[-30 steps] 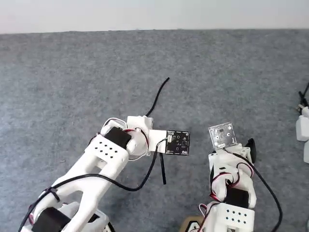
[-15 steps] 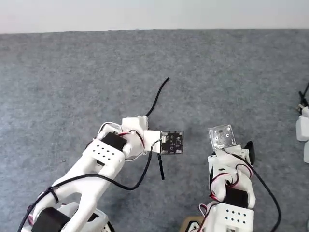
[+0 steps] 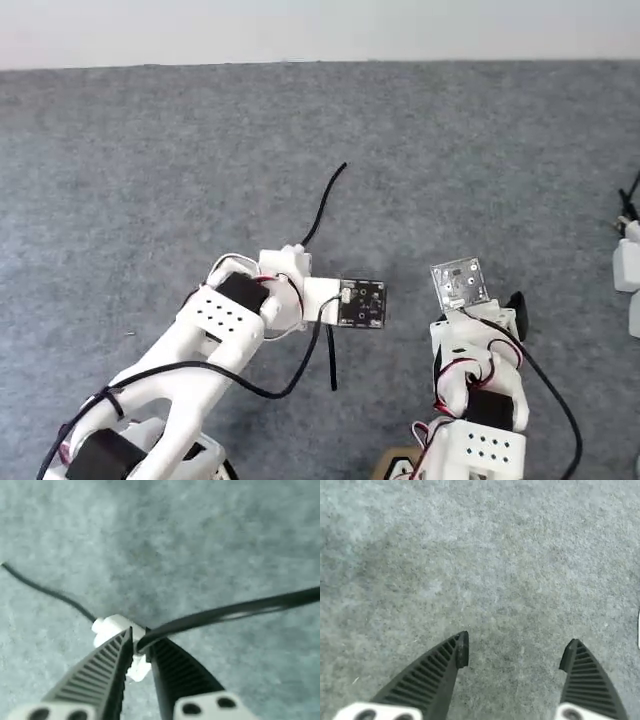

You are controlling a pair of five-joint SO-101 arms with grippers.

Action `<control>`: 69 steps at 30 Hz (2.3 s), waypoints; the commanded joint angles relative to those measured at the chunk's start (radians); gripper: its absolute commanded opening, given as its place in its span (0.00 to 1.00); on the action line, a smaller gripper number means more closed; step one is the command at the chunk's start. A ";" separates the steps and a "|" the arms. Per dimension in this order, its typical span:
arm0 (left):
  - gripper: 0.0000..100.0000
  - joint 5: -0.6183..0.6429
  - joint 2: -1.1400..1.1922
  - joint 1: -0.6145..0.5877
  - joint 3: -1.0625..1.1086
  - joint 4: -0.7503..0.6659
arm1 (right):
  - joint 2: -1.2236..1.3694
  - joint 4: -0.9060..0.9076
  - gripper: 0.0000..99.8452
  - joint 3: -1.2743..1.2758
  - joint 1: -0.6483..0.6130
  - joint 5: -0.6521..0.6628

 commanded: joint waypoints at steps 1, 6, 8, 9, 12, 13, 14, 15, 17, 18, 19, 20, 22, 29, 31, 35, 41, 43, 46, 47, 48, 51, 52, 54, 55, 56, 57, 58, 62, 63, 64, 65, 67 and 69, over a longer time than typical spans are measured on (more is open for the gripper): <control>0.01 0.008 -0.017 0.029 -0.077 0.060 | -0.012 -0.021 0.31 -0.012 -0.010 0.011; 0.01 0.008 -0.017 0.038 -0.085 0.063 | -0.012 -0.021 0.31 -0.012 -0.008 0.011; 0.01 0.008 -0.017 0.038 -0.084 0.063 | -0.012 -0.021 0.31 -0.012 -0.008 0.011; 0.01 0.008 -0.017 0.038 -0.082 0.063 | -0.012 -0.021 0.31 -0.012 -0.008 0.011; 0.01 0.008 -0.012 0.037 -0.077 0.061 | -0.012 -0.021 0.31 -0.012 -0.008 0.011; 0.01 0.008 -0.009 0.035 -0.077 0.061 | -0.012 -0.021 0.31 -0.012 -0.008 0.011; 0.01 0.008 -0.009 0.035 -0.077 0.061 | -0.012 -0.021 0.31 -0.012 -0.008 0.011; 0.01 0.008 -0.009 0.034 -0.077 0.060 | -0.012 -0.021 0.31 -0.012 -0.008 0.011; 0.01 0.008 -0.008 0.018 -0.077 0.057 | -0.012 -0.021 0.31 -0.012 -0.007 0.011; 0.01 0.008 -0.008 0.006 -0.077 0.055 | -0.012 -0.021 0.31 -0.012 -0.007 0.011; 0.01 0.008 -0.008 -0.006 -0.079 0.055 | -0.012 -0.021 0.31 -0.012 -0.007 0.011; 0.01 0.008 -0.008 -0.017 -0.077 0.052 | -0.012 -0.021 0.31 -0.012 -0.007 0.011; 0.01 0.008 -0.008 -0.041 -0.071 0.028 | -0.012 -0.021 0.31 -0.012 -0.007 0.011; 0.01 0.008 -0.008 -0.048 0.039 -0.118 | -0.012 -0.021 0.31 -0.012 -0.007 0.011; 0.01 0.008 -0.008 -0.048 0.058 -0.140 | -0.012 -0.021 0.31 -0.012 -0.007 0.011; 0.01 0.008 -0.008 -0.044 0.062 -0.138 | -0.012 -0.021 0.31 -0.012 -0.007 0.011; 0.01 0.008 -0.006 -0.044 0.064 -0.140 | -0.012 -0.021 0.31 -0.012 -0.008 0.011; 0.01 0.008 -0.006 -0.044 0.064 -0.138 | -0.012 -0.021 0.31 -0.012 -0.008 0.011; 0.01 0.029 -0.014 -0.043 0.059 -0.138 | -0.012 -0.021 0.31 -0.012 -0.010 0.011; 0.01 0.074 -0.015 -0.043 0.051 -0.143 | -0.012 -0.021 0.31 -0.012 -0.010 0.011; 0.01 0.132 -0.015 -0.043 0.031 -0.153 | -0.012 -0.021 0.31 -0.012 -0.010 0.011; 0.01 0.358 -0.015 -0.044 -0.058 -0.175 | -0.012 -0.021 0.31 -0.012 -0.010 0.011; 0.01 0.434 -0.017 -0.044 -0.090 -0.166 | -0.012 -0.021 0.31 -0.012 -0.010 0.011; 0.02 0.540 -0.017 -0.048 -0.139 -0.120 | -0.012 -0.021 0.31 -0.012 -0.010 0.011; 0.04 0.552 -0.017 -0.048 -0.156 -0.086 | -0.012 -0.021 0.31 -0.012 -0.010 0.011; 0.06 0.552 -0.017 -0.046 -0.165 -0.054 | -0.012 -0.021 0.31 -0.012 -0.010 0.011; 0.10 0.554 -0.017 -0.046 -0.170 -0.026 | -0.012 -0.021 0.31 -0.012 -0.010 0.011; 0.15 0.554 -0.017 -0.046 -0.171 -0.006 | -0.012 -0.021 0.31 -0.012 -0.010 0.011; 0.33 0.554 -0.017 -0.052 -0.165 0.043 | -0.012 -0.021 0.31 -0.012 -0.010 0.011; 0.35 0.554 -0.017 -0.052 -0.163 0.058 | -0.012 -0.021 0.31 -0.012 -0.010 0.011; 0.36 0.554 -0.018 -0.052 -0.163 0.071 | -0.012 -0.021 0.31 -0.012 -0.010 0.011; 0.36 0.554 -0.018 -0.052 -0.163 0.084 | -0.012 -0.021 0.31 -0.012 -0.010 0.011; 0.36 0.555 -0.018 -0.052 -0.163 0.107 | -0.012 -0.021 0.31 -0.012 -0.010 0.011; 0.36 0.572 -0.018 -0.052 -0.163 0.127 | -0.012 -0.021 0.31 -0.012 -0.010 0.011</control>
